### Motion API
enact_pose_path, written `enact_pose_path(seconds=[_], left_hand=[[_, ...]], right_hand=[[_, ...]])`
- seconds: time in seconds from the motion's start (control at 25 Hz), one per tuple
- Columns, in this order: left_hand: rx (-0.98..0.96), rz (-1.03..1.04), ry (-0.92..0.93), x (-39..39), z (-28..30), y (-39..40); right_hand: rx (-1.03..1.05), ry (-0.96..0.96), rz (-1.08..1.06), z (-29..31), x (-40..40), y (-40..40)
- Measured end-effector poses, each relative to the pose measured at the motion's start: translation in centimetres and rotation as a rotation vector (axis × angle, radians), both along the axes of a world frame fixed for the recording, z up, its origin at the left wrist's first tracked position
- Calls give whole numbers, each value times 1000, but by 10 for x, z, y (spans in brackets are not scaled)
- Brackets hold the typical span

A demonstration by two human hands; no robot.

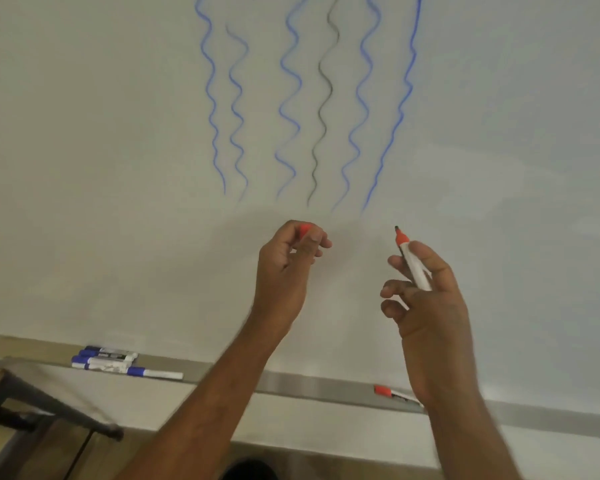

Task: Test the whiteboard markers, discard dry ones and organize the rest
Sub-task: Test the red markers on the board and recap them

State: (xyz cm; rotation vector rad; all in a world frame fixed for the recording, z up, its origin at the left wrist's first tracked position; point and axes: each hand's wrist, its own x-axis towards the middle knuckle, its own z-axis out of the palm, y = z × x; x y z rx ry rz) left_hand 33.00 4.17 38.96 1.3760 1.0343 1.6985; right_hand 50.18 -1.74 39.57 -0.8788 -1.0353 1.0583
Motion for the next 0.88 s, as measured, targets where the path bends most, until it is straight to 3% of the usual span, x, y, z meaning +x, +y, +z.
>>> enact_pose_path(seconds=[0.16, 0.36, 0.64, 0.88], left_hand=[[131, 66, 83, -2, 35, 9], [335, 127, 218, 16, 83, 12], [699, 354, 316, 26, 161, 40], [989, 702, 617, 22, 224, 70]], right_hand=[[129, 43, -52, 33, -4, 14], [283, 15, -329, 80, -5, 33], [585, -233, -510, 141, 4, 58], [752, -441, -707, 162, 6, 85]])
